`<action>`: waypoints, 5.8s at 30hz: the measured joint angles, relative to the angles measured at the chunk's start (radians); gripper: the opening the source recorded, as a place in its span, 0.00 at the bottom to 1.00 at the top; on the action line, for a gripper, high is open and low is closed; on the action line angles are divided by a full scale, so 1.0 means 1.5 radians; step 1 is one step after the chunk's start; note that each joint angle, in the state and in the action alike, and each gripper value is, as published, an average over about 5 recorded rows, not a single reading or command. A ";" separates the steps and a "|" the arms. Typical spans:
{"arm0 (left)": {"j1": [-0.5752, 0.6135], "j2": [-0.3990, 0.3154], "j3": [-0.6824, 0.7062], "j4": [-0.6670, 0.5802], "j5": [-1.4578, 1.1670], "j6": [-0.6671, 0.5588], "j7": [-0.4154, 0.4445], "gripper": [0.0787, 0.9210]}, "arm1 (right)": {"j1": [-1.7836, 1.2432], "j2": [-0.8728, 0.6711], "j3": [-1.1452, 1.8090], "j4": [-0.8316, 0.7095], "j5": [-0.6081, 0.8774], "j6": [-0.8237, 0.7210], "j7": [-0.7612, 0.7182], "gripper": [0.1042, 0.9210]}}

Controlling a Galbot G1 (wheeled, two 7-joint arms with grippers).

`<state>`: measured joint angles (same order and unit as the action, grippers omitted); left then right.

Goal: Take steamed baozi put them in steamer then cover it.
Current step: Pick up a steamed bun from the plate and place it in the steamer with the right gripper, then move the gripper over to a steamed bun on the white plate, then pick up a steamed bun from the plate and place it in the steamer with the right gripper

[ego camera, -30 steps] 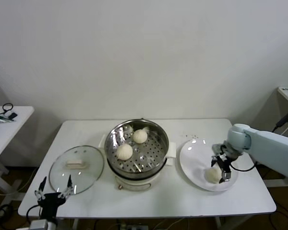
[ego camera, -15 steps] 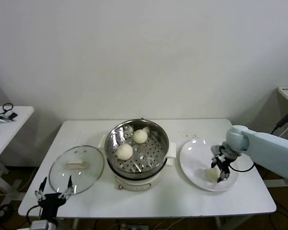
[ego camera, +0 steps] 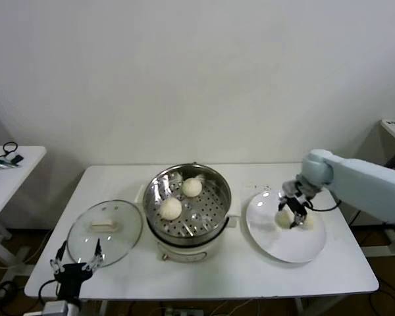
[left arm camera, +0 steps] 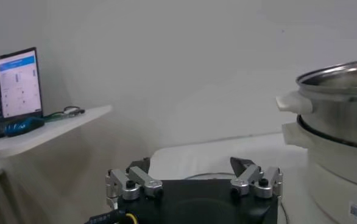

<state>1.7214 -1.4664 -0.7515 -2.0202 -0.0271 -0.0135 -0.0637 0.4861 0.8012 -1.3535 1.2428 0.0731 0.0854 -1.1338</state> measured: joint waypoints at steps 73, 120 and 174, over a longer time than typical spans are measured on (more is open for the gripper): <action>-0.009 0.008 -0.006 0.019 -0.008 -0.011 0.003 0.88 | 0.037 0.325 0.040 0.117 -0.185 0.325 -0.024 0.88; 0.018 0.009 -0.011 0.004 0.004 -0.023 0.023 0.88 | -0.171 -0.107 0.213 -0.043 -0.037 -0.165 0.022 0.88; 0.015 -0.003 -0.007 0.023 0.017 -0.025 0.022 0.88 | -0.296 -0.030 0.323 -0.201 -0.125 -0.152 0.014 0.72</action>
<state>1.7436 -1.4710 -0.7617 -1.9858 -0.0023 -0.0516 -0.0312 0.0419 0.7555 -0.8685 0.9418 -0.1144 -0.1423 -1.1122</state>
